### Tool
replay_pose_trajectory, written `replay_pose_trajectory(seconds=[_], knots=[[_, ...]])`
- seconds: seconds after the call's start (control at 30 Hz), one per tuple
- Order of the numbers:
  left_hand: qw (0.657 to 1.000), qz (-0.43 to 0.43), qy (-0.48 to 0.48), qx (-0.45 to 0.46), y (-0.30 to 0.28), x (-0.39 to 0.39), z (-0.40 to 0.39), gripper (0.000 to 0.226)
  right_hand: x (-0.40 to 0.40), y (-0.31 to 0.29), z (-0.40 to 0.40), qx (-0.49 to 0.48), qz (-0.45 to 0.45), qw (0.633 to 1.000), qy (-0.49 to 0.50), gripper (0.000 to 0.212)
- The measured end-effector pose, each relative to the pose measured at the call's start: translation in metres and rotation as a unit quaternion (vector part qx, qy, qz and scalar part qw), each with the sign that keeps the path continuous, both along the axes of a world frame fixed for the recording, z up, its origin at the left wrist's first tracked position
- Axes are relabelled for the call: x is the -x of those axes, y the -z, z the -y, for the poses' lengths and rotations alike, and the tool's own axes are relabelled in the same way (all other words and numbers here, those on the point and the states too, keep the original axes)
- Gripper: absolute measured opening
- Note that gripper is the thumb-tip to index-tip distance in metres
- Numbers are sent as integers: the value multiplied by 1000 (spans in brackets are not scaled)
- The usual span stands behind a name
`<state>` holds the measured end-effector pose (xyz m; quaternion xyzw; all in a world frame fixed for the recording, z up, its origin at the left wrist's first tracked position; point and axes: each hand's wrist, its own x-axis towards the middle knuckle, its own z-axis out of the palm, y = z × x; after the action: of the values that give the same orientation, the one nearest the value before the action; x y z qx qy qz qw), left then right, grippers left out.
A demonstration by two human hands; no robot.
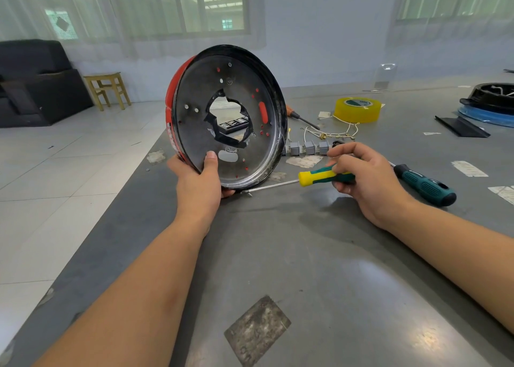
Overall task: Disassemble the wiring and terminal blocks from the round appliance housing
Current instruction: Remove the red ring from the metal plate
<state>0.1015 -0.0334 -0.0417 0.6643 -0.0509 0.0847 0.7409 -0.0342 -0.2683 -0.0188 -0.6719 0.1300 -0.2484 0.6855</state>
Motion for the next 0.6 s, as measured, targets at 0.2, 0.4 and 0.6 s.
replay_pose_trajectory(seconds=[0.2, 0.4, 0.6], knots=[[1000, 0, 2, -4, 2, -1, 0, 31, 2, 0, -2, 64, -31, 996, -46, 16], [1000, -1, 5, 6, 2, -2, 0, 32, 14, -3, 6, 226, -72, 964, -118, 19], [1000, -11, -1, 12, 2, -5, 0, 32, 22, -3, -4, 467, -78, 871, -129, 33]])
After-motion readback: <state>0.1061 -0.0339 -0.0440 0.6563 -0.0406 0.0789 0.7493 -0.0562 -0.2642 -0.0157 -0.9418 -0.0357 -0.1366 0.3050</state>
